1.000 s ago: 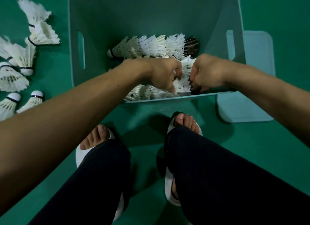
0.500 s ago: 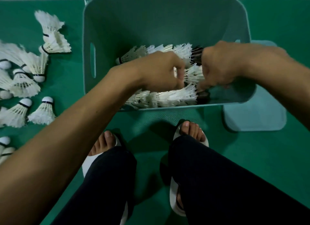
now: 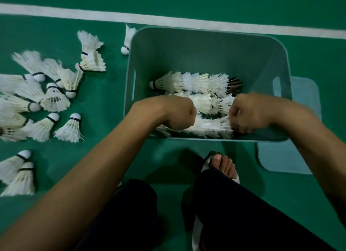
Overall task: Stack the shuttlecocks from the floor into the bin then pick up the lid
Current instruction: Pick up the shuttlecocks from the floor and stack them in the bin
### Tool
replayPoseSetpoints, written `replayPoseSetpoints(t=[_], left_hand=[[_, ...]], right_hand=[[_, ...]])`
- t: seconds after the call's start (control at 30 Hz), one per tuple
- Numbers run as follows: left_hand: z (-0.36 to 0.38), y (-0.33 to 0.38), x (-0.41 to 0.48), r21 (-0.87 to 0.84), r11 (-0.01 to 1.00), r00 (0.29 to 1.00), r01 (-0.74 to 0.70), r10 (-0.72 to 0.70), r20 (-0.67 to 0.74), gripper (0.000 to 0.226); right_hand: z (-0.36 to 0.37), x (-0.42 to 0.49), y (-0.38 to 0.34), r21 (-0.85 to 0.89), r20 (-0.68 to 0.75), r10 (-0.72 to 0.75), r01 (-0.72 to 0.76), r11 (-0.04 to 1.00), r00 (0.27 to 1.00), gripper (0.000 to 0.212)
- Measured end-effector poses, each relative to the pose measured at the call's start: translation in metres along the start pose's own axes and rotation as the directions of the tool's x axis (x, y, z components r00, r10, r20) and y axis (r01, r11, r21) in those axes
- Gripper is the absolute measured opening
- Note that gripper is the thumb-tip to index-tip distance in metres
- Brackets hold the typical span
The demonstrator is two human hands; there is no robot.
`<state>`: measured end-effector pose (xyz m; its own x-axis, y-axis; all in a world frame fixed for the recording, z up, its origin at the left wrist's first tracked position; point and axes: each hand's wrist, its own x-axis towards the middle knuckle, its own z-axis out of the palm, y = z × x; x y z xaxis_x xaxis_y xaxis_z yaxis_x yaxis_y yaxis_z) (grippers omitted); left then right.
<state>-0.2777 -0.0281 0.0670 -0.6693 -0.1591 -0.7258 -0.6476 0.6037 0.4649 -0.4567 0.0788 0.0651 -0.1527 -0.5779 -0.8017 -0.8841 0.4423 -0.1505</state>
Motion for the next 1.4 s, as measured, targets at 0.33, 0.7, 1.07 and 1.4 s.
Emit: replayPoseSetpoints(t=[0.33,0.7,1.07,1.4], left_hand=[[0.016,-0.098,-0.131,-0.449,0.777,0.287,-0.442,-0.352,-0.891,0.012],[0.116,-0.233,-0.095,-0.546,0.646,0.411,0.533,-0.762,-0.5,0.037],[0.072,-0.258,-0.103,-0.557,0.749,0.2,0.359,-0.645,-0.738,0.018],[0.043,-0.247,-0.079,-0.66,0.706,0.121,0.256,-0.701,-0.703,0.017]], right_hand=[[-0.042,-0.02,-0.143,0.207,-0.592,-0.388,0.598,0.774,0.707,0.041],[-0.048,0.073,-0.294,0.586,-0.215,-0.289,0.359,0.727,0.933,0.032],[-0.069,0.168,-0.341,0.504,-0.231,-0.111,0.217,0.836,0.967,0.02],[-0.094,0.106,-0.31,0.48,-0.594,-0.212,0.554,0.68,0.776,0.039]])
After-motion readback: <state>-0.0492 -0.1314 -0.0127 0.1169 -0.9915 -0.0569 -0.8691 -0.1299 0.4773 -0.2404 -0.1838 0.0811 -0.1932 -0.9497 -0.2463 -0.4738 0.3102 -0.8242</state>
